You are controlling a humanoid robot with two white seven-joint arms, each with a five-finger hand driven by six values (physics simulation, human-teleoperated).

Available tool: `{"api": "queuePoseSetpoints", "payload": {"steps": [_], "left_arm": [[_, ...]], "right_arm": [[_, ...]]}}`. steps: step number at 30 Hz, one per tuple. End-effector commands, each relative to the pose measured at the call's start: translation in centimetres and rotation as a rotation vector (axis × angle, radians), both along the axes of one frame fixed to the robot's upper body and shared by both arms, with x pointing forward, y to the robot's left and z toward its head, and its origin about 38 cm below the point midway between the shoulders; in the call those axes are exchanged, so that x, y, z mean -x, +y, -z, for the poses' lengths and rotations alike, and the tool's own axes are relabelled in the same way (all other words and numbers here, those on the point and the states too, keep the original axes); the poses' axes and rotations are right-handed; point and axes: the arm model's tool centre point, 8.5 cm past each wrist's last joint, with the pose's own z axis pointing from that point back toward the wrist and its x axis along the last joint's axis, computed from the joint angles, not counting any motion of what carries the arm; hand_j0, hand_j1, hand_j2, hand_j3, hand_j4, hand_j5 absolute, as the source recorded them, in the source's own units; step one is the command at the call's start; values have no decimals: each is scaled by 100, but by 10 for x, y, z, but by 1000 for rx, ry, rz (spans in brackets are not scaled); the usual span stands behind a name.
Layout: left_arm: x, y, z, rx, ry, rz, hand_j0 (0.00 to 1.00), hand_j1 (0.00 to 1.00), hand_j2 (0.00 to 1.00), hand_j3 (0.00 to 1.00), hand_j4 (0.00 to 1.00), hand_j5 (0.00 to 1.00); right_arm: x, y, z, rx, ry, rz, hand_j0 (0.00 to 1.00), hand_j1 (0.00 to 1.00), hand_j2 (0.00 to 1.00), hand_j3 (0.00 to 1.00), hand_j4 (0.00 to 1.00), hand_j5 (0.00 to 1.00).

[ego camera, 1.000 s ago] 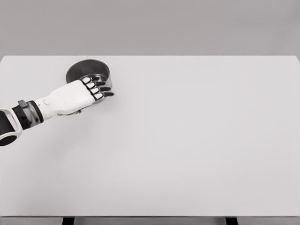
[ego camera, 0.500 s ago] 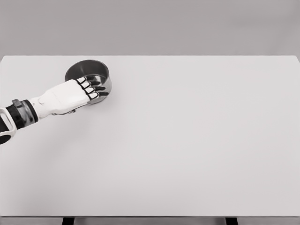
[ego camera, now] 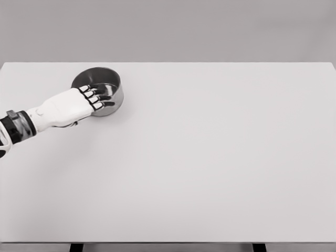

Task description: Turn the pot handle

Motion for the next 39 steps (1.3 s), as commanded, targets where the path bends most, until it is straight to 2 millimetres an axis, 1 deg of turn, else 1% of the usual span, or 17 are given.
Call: {"api": "queuePoseSetpoints", "payload": {"steps": [1,14,25,27,30,32,35,36,39], "left_arm": [[-1,4,-1,4,1,-11,100,100,100,100,100,100],[-5,20,-4,2,-3,-56,100,100,100,100,100,100],[-15,46,-9,12,-9,-135,100,100,100,100,100,100],[-16,52,-7,15,-4,-154,100,100,100,100,100,100],[-18,56,-7,15,0,-166,100,100,100,100,100,100],[-19,64,-6,20,2,-191,100,100,100,100,100,100],[-20,69,-5,23,8,-207,100,100,100,100,100,100],[-21,75,-6,28,7,-224,100,100,100,100,100,100],[-22,80,-3,32,14,-239,100,100,100,100,100,100]], "right_arm": [[0,0,0,0,0,0,100,100,100,100,100,100],[0,0,0,0,0,0,100,100,100,100,100,100],[0,0,0,0,0,0,100,100,100,100,100,100],[0,0,0,0,-1,0,100,100,100,100,100,100],[0,0,0,0,-1,0,100,100,100,100,100,100],[0,0,0,0,-1,0,100,100,100,100,100,100],[0,0,0,0,-1,0,100,100,100,100,100,100],[0,0,0,0,0,0,100,100,100,100,100,100],[0,0,0,0,0,0,100,100,100,100,100,100]]}}
